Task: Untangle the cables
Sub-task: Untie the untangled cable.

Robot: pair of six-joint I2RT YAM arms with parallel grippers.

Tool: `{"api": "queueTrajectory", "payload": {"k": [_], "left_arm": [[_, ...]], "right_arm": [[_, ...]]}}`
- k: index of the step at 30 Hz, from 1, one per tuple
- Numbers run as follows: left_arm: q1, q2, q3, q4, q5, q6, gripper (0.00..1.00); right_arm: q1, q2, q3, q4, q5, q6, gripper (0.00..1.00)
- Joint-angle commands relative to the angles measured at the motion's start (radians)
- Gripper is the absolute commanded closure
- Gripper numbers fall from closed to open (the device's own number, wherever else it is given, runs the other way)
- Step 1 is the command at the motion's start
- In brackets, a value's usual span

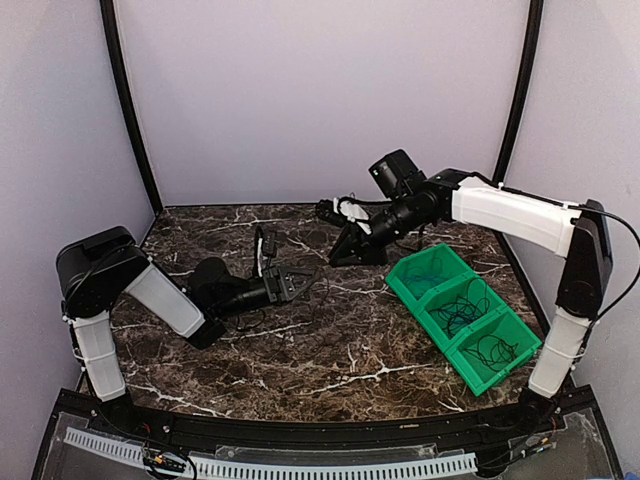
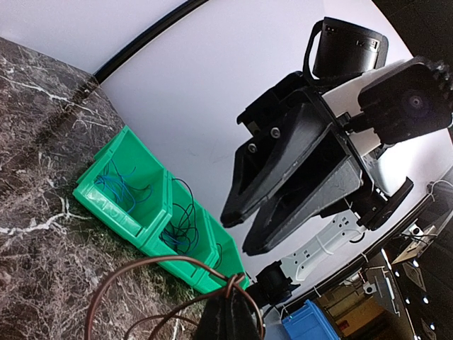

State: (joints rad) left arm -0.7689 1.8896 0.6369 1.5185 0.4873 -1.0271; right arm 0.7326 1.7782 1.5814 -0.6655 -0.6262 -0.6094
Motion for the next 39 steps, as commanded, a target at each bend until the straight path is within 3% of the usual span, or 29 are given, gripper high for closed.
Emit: {"api": "queueTrajectory", "payload": {"k": [1,39], "left_arm": [[-0.006,-0.029,0.013,0.001,0.036,0.021,1.0],[-0.008,0.004,0.023,0.051,0.057,-0.027,1.0]], "right_arm": [[0.039,0.031,0.027,-0.022,0.022,-0.02,0.81],[0.069,0.007,-0.016,0.031,0.118,-0.007,0.75]]}}
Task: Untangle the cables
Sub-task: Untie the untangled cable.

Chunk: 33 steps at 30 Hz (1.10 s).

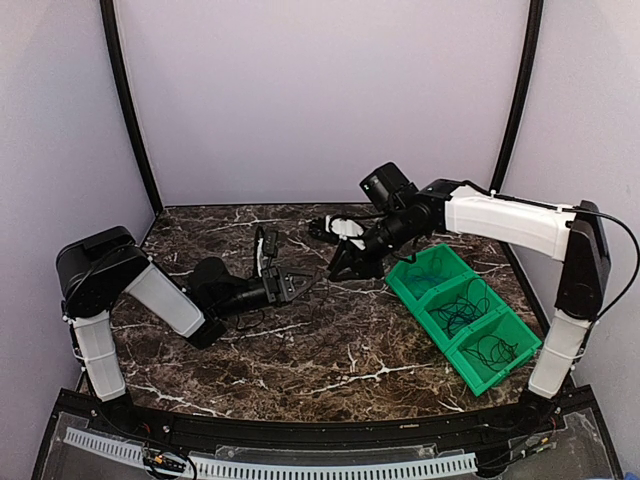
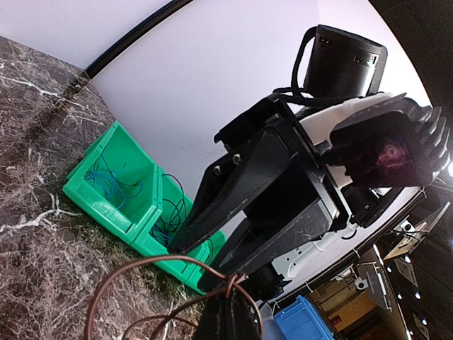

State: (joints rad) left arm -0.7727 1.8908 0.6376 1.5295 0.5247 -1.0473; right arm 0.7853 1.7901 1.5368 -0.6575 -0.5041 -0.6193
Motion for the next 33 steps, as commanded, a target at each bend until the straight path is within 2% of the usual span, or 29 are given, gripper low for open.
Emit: {"api": "queueTrajectory", "payload": {"k": [1,17,19,26,33], "left_arm": [[-0.004,0.001,0.022,0.037,0.02,-0.007,1.0],[-0.007,0.004,0.02,0.033,0.016,-0.005,1.0],[-0.006,0.004,0.019,0.034,0.016,-0.005,1.0],[-0.006,0.006,0.017,0.032,0.018,-0.006,1.0],[-0.005,0.005,0.019,0.025,0.021,-0.002,1.0]], "right_arm": [[0.017,-0.002,0.036,0.021,-0.008,0.005,0.75],[0.026,0.019,0.074,0.011,-0.046,0.021,0.74],[0.026,0.024,0.076,0.009,-0.048,0.022,0.76],[0.026,0.03,0.087,0.003,-0.06,0.026,0.91],[0.026,0.037,0.108,-0.001,-0.067,0.033,0.87]]}}
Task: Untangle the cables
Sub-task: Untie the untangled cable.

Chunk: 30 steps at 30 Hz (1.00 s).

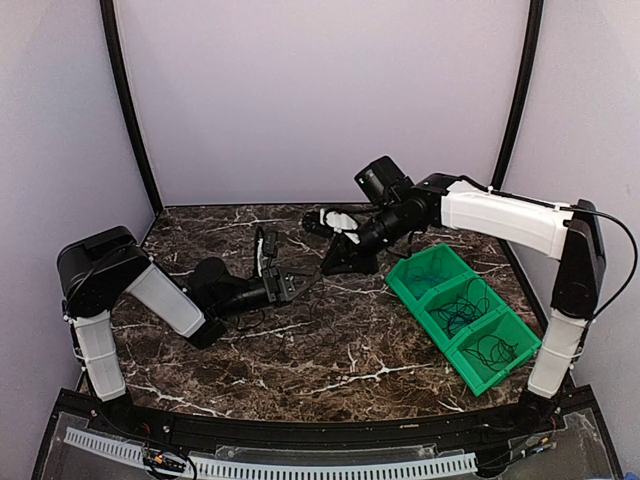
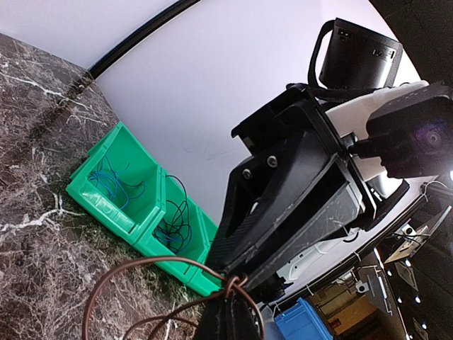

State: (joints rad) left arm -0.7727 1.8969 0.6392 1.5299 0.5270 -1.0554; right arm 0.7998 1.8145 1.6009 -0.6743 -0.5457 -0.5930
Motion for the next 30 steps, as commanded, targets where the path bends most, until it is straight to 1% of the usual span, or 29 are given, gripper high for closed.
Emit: {"api": "queueTrajectory", "payload": {"k": [1,3,4,6,7,11,16,20,28,30], "left_arm": [[-0.006,0.0,0.019,0.023,0.018,0.006,1.0],[-0.006,0.0,0.021,0.022,0.019,0.006,1.0],[-0.006,0.0,0.022,0.022,0.019,0.007,1.0],[-0.007,-0.001,0.023,0.018,0.018,0.007,1.0],[-0.006,-0.001,0.022,0.016,0.015,0.007,1.0],[-0.005,-0.001,0.003,0.037,-0.027,-0.015,1.0],[0.011,0.019,-0.019,0.141,-0.097,-0.105,0.99],[0.022,0.052,0.007,0.2,-0.104,-0.169,0.98],[0.033,0.101,0.043,0.259,-0.142,-0.283,0.96],[0.036,0.102,0.043,0.241,-0.158,-0.302,0.88]], "right_arm": [[0.012,0.015,0.048,0.013,-0.028,0.007,0.87],[0.012,0.02,0.052,0.009,-0.031,0.007,0.88],[0.012,0.022,0.053,0.008,-0.036,0.007,0.9],[0.012,0.022,0.056,0.002,-0.049,0.002,0.99],[0.012,0.019,0.055,0.001,-0.055,0.001,1.0],[0.012,-0.006,0.035,-0.002,-0.069,-0.027,1.0],[0.014,-0.044,-0.015,-0.046,-0.11,-0.104,1.0],[0.029,-0.06,-0.042,-0.089,-0.125,-0.163,1.0],[0.052,-0.07,-0.04,-0.134,-0.135,-0.209,1.0],[0.054,-0.076,-0.035,-0.142,-0.149,-0.218,1.0]]}}
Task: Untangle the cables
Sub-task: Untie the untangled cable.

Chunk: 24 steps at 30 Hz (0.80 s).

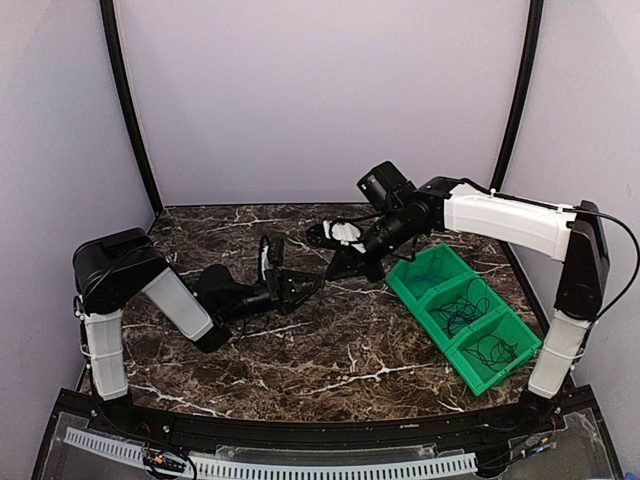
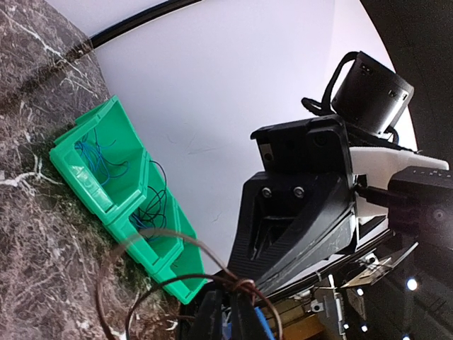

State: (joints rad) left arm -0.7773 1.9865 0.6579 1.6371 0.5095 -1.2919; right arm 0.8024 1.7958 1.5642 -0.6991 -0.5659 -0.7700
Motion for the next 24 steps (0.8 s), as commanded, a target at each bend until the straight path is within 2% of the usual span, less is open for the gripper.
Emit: {"api": "queueTrajectory", "payload": {"k": [1,10,13,16,17,18,21,22,24], "left_arm": [[0.042,0.012,0.023,0.13,-0.146,-0.076,0.84],[0.049,0.006,0.033,0.043,-0.195,-0.076,0.81],[0.051,-0.035,0.005,-0.025,-0.213,-0.006,0.81],[0.054,-0.174,-0.017,-0.205,-0.219,0.209,0.78],[0.053,-0.214,-0.021,-0.342,-0.232,0.27,0.77],[0.049,-0.296,-0.022,-0.419,-0.246,0.393,0.74],[0.016,-0.456,-0.021,-0.758,-0.367,0.628,0.67],[0.01,-0.52,-0.021,-0.806,-0.387,0.725,0.65],[0.003,-0.585,-0.029,-0.916,-0.363,0.82,0.63]], "right_arm": [[0.054,-0.058,0.008,-0.127,-0.13,-0.047,1.0],[0.06,-0.065,0.005,-0.126,-0.117,-0.034,1.0],[0.055,-0.067,0.006,-0.119,-0.109,-0.011,1.0],[0.035,-0.069,0.005,-0.116,-0.129,0.008,1.0],[0.026,-0.067,0.005,-0.115,-0.131,0.014,1.0],[0.018,-0.065,0.007,-0.115,-0.131,0.023,1.0],[-0.009,-0.052,0.013,-0.121,-0.134,0.046,1.0],[-0.016,-0.05,0.012,-0.118,-0.138,0.054,1.0],[-0.025,-0.045,0.008,-0.109,-0.143,0.067,1.0]]}}
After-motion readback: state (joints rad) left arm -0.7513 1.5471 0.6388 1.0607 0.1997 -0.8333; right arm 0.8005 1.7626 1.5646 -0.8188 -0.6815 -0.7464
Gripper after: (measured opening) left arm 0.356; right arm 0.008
